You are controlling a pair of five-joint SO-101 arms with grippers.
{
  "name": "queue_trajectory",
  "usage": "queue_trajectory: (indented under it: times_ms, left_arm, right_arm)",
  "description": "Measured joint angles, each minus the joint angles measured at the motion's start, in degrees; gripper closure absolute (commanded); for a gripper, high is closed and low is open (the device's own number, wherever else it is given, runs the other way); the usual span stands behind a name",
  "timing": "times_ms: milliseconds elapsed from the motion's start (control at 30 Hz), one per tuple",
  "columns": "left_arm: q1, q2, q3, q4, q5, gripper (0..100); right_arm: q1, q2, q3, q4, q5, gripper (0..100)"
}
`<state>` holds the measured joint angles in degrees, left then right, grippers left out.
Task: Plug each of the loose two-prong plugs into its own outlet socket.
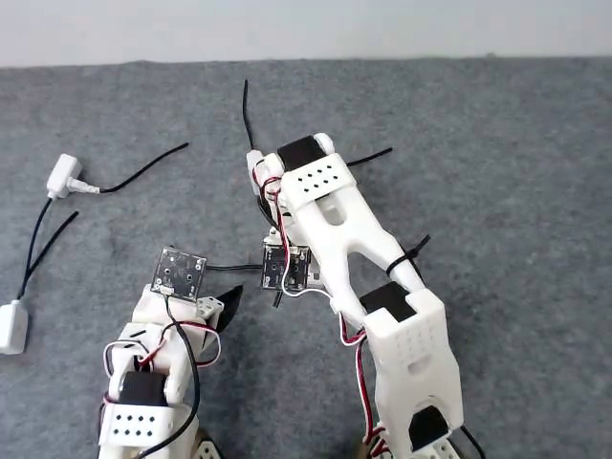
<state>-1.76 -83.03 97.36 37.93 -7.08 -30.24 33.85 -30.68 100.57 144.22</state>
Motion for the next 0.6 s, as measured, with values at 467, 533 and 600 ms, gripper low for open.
queue_trajectory:
  times_ms: [467,533,600]
  left_arm:
    - [0.00,0.00,0.00,0.00,0.00,68]
    - [0.00,0.00,0.00,0.00,0.00,68]
    - [0.00,0.00,0.00,0.00,0.00,68]
  right_arm:
    - [0.18,0.00,0.00,0.00,0.00,98.7]
    - [0.18,0.00,0.00,0.00,0.00,98.7]
    - [0.18,0.00,0.00,0.00,0.00,98.7]
